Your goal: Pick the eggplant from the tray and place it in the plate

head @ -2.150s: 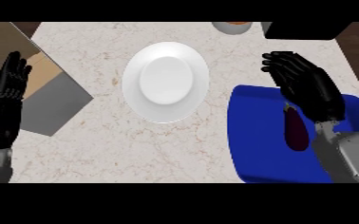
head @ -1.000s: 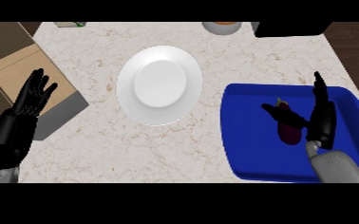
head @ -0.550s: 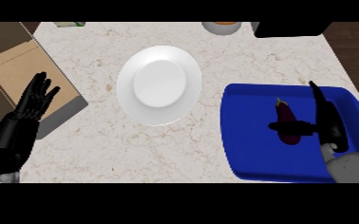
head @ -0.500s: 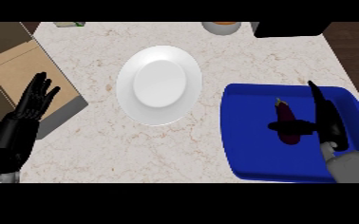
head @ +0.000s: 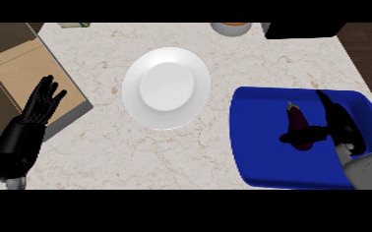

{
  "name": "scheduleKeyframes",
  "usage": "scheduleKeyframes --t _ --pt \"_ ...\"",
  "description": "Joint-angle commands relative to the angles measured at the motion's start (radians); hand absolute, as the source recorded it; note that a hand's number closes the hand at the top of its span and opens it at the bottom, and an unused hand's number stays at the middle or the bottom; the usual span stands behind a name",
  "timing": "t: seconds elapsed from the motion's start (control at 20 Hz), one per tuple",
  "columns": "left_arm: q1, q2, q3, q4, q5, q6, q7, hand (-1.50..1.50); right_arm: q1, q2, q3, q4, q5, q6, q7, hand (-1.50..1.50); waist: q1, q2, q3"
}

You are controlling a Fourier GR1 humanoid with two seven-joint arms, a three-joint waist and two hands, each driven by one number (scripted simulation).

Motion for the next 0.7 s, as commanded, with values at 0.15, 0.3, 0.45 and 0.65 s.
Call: scheduleKeyframes --t 0.15,0.3,0.45,0.65 --pt "-0.020 -0.056 -0.047 0.153 0.006 -0.035 0.034 0.00 -0.017 0.005 0.016 0.054 -0.011 0.080 0.062 -1.50 0.006 0.031 -0.028" --pt "0.008 -0.077 -0.053 0.161 -0.008 -0.032 0.008 0.00 -0.020 0.020 0.021 0.069 -0.011 0.084 0.068 -1.50 0.013 0.032 -0.028" --pt "-0.011 -0.088 -0.059 0.159 -0.021 -0.024 0.029 0.00 -0.027 0.010 0.004 0.065 -0.023 0.103 0.068 -1.50 0.003 0.030 -0.028" --pt "-0.035 -0.088 -0.036 0.178 -0.021 -0.031 0.025 0.00 -0.021 0.037 0.046 0.109 0.022 0.099 0.064 -1.50 0.002 0.031 -0.028"
